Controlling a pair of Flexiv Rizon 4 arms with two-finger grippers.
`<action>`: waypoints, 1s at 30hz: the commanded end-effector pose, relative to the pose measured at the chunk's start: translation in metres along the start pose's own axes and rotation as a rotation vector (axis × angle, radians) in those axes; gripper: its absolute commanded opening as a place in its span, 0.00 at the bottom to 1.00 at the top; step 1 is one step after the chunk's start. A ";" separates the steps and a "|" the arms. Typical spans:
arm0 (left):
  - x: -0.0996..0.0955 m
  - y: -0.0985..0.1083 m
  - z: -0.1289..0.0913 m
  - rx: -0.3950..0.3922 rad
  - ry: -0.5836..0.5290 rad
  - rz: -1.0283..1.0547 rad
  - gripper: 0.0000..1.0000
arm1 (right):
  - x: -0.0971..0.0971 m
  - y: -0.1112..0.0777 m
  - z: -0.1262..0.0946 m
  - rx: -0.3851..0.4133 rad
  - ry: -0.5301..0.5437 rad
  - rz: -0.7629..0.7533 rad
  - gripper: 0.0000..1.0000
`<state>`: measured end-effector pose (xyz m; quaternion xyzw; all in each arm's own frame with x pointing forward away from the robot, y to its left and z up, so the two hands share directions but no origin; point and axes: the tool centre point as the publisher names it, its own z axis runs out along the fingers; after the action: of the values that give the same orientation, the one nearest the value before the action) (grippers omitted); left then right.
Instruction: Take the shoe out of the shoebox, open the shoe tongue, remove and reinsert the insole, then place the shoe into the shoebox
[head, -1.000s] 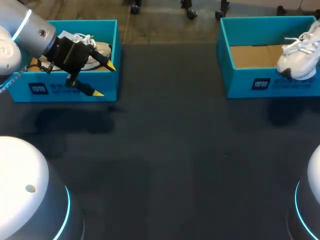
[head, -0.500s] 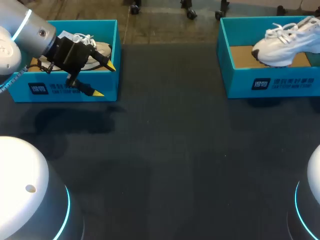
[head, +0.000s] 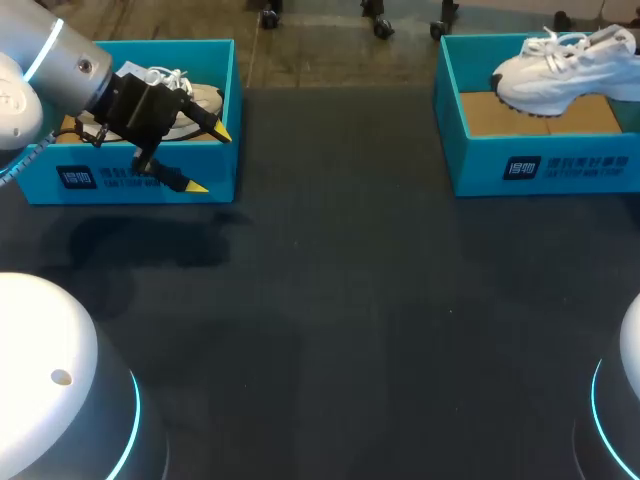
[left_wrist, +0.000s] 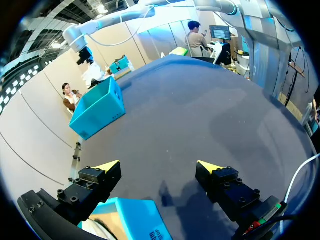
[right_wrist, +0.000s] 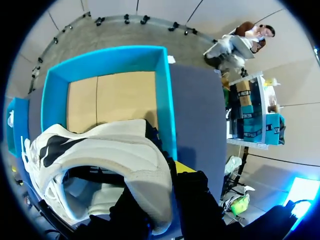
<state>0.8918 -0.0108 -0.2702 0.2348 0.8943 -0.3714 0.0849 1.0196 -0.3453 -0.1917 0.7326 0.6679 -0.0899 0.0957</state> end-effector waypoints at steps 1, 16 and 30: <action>0.001 -0.001 0.000 -0.004 0.001 0.000 1.00 | 0.000 -0.007 -0.002 -0.024 0.002 0.002 0.00; 0.001 -0.001 0.000 -0.004 0.001 0.000 1.00 | 0.003 0.000 0.001 -0.025 0.003 0.042 0.00; 0.001 -0.001 0.000 -0.004 0.001 0.000 1.00 | 0.012 0.031 0.027 -0.020 -0.041 0.095 0.00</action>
<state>0.8918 -0.0108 -0.2702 0.2348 0.8943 -0.3714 0.0849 1.0391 -0.3438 -0.2157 0.7574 0.6347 -0.0867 0.1262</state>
